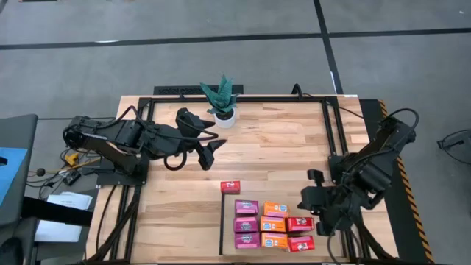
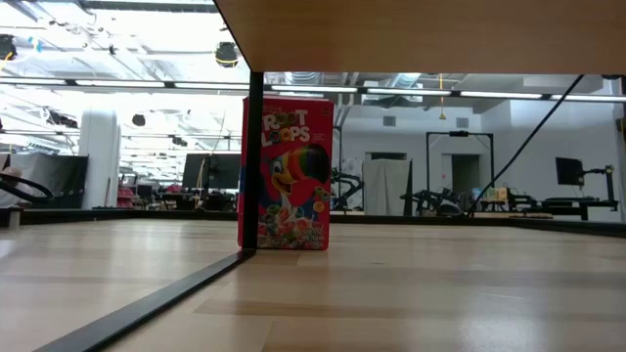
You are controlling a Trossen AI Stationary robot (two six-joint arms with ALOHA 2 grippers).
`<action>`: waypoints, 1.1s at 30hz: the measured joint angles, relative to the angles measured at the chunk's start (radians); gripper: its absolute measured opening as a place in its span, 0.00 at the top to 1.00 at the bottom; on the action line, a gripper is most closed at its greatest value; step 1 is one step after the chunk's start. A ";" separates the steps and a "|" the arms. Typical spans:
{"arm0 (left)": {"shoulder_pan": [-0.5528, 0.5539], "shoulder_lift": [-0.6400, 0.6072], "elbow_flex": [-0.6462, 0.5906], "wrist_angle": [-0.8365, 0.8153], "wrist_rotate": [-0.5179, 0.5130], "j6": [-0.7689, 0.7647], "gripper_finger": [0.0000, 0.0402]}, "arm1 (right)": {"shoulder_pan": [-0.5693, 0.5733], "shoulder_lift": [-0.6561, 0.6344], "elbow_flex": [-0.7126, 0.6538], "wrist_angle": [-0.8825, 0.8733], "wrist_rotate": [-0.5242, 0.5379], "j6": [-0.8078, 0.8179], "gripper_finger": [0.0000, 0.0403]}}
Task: Stack cereal on shelf
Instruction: Put the red cereal box on the upper right shelf
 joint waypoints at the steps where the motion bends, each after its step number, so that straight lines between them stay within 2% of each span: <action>1: 0.000 0.000 0.000 0.000 0.000 0.000 0.22 | -0.013 0.001 0.000 0.014 -0.008 -0.025 0.92; 9: 0.000 0.000 0.000 0.000 -0.002 -0.010 0.22 | -0.041 0.001 -0.020 0.053 -0.053 -0.073 0.97; 16: 0.000 0.000 0.000 0.000 -0.002 -0.010 0.22 | -0.045 0.028 -0.023 0.063 -0.067 -0.084 0.91; 27: 0.000 0.000 0.000 0.000 -0.002 -0.007 0.22 | -0.078 0.071 -0.023 0.067 -0.081 -0.136 0.96; 33: 0.000 0.000 0.000 0.000 -0.002 -0.002 0.22 | -0.093 0.071 -0.023 0.085 -0.080 -0.161 0.92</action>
